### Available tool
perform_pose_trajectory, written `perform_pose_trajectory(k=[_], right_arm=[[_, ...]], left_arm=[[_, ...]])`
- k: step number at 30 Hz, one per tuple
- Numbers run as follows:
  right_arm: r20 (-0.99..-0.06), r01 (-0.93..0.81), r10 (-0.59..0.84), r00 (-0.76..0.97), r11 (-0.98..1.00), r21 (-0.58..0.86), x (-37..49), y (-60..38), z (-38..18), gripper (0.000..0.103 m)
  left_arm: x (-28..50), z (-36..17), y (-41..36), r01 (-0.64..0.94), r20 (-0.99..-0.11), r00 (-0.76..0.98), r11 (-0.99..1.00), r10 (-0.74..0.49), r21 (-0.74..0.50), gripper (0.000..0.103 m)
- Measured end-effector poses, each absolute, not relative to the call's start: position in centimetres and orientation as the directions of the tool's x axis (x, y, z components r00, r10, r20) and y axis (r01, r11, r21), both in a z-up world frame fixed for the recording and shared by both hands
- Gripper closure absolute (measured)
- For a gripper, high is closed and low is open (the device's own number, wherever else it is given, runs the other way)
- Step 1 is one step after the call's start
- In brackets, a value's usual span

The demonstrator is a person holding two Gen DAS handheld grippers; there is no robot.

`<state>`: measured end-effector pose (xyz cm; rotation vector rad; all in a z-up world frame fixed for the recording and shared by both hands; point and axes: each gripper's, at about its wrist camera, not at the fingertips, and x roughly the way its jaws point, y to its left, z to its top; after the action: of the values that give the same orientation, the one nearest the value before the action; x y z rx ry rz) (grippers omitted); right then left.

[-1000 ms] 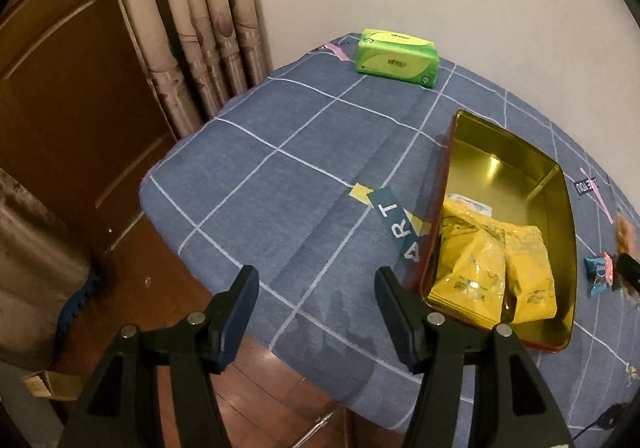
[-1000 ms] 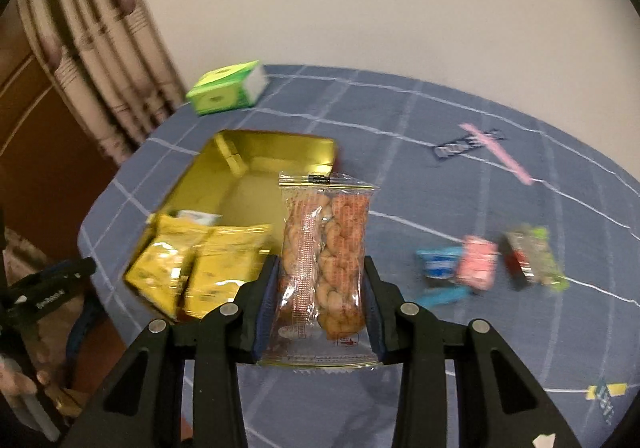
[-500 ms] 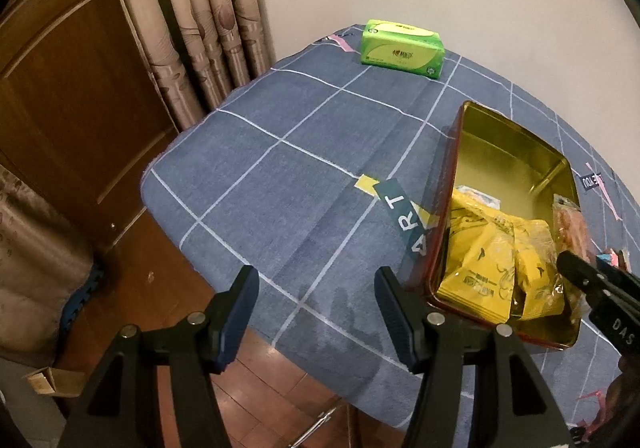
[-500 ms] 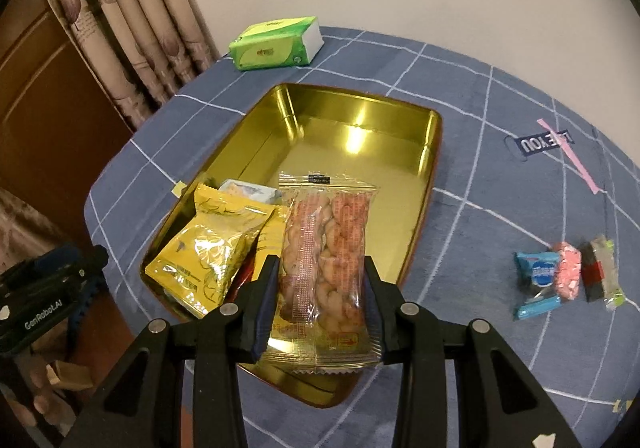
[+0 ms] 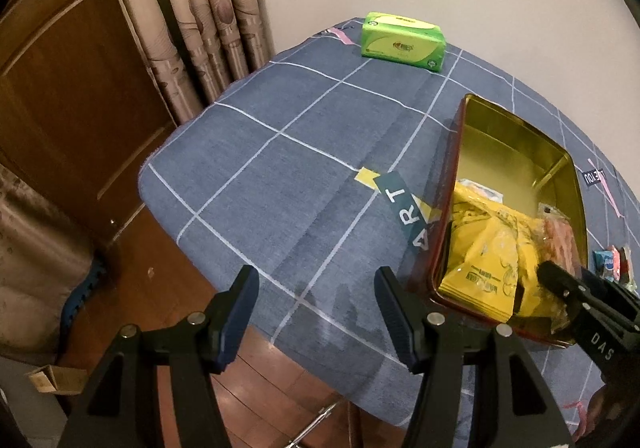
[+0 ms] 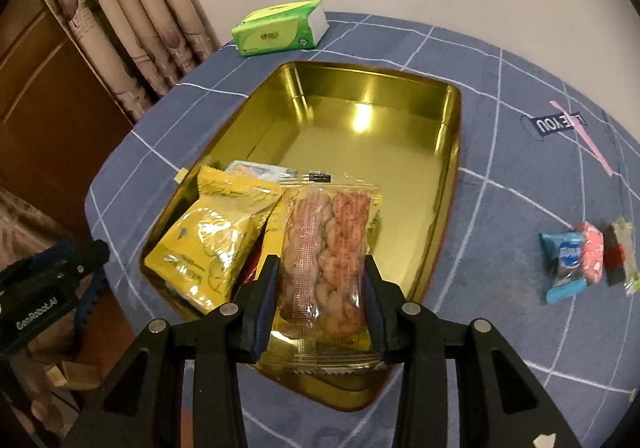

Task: Organize snacks
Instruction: 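Lower the twisted-snack bag into the gold tin and open the right gripper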

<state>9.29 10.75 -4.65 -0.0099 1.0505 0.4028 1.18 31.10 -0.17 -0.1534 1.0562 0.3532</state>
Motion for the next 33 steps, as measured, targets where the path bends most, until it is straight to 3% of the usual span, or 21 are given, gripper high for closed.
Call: perform_pose_trajectory(k=[12,16,33], right_arm=[[-0.835,-0.350,0.331,0.439,0.919,0.180,9.1,10.9,-4.0,0.064],[-0.826,-0.354,0.336,0.454,0.918,0.179,8.8,10.8,-3.5,0.055],[-0.766,-0.340,0.382,0.516,0.913,0.226,8.1,7.1,-0.3,0.052]], left_arm=[[1.2,-0.2,30.5,-0.345,-0.864,0.451,0.936,0.223,0.061,0.042],[1.1,-0.2,30.5,-0.347,-0.866,0.448,0.936,0.221,0.060,0.042],[1.1,0.0,30.7,-0.349,-0.865,0.447,0.935,0.226,0.064,0.042]])
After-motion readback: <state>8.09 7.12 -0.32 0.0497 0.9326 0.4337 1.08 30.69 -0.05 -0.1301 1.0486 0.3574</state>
